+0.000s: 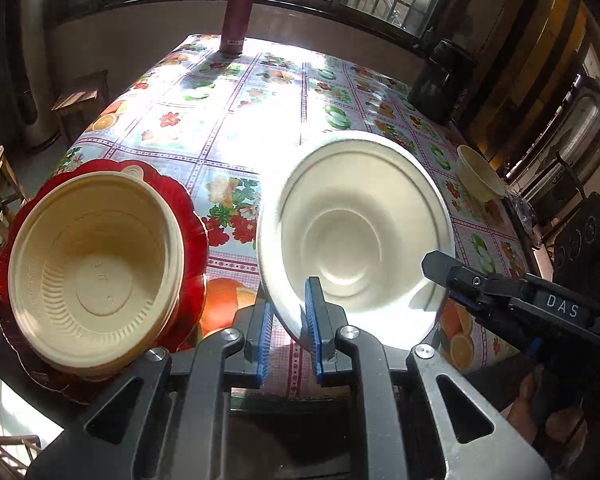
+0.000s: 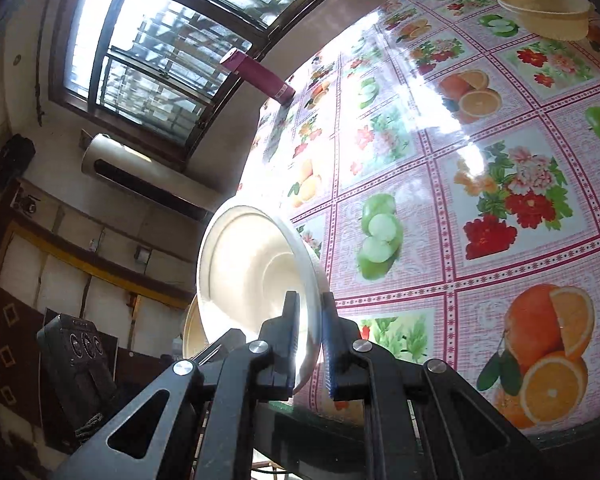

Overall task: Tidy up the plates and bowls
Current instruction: 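Carry the white bowl to the stack and lower it onto the cream bowl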

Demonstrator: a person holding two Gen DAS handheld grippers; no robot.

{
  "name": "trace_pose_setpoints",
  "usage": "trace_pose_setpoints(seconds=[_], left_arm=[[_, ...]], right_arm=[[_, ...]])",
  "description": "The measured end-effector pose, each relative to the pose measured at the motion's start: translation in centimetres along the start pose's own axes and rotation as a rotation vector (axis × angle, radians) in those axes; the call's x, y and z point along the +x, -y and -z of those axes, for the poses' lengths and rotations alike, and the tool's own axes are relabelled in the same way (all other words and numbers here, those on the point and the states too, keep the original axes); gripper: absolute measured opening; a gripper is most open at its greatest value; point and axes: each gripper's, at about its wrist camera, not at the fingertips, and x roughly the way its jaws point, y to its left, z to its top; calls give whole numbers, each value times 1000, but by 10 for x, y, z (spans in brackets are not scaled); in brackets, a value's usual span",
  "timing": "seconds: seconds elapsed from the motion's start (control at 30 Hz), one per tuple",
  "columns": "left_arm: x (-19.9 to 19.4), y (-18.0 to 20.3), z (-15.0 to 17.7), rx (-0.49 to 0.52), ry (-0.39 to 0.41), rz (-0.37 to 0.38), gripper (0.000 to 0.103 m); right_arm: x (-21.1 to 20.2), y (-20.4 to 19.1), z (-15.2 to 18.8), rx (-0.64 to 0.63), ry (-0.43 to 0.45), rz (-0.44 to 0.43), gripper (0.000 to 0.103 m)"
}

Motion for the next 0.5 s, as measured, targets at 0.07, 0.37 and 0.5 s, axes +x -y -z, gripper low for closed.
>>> trace_pose_setpoints(seconds=[0.07, 0.37, 0.5], left_arm=[[-16, -21, 2, -27, 30, -16, 14], [-49, -107, 13, -161, 78, -70, 15], [-45, -128, 17, -188, 69, -104, 15]], right_arm=[[12, -27, 7, -46, -21, -15, 10], [70, -120, 41, -219, -89, -27, 10], [93, -133, 55, -246, -120, -18, 10]])
